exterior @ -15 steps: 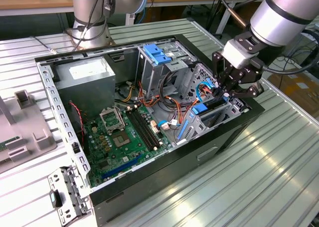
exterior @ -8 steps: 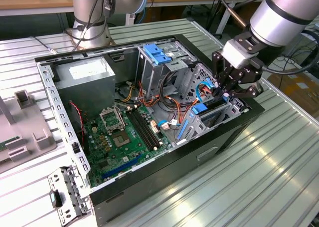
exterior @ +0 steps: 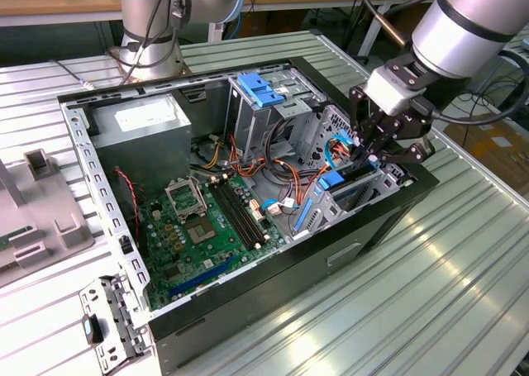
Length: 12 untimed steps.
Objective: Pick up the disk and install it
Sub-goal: 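Insert the first disk wire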
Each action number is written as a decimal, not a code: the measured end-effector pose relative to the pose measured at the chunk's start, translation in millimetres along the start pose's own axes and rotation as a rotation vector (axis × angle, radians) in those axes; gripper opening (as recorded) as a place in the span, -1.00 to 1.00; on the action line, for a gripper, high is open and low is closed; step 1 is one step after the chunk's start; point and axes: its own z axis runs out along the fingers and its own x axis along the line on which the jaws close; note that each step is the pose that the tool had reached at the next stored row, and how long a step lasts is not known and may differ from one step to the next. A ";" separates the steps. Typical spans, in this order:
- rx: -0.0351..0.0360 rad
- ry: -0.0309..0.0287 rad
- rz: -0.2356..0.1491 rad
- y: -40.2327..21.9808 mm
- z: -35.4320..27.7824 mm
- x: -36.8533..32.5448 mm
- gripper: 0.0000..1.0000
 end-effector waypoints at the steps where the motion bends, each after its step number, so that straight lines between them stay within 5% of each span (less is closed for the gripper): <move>1: 0.0000 0.0000 0.000 0.4 0.1 0.0 -0.66; 12: 0.0000 -0.0001 0.000 4.7 2.3 -0.4 -0.66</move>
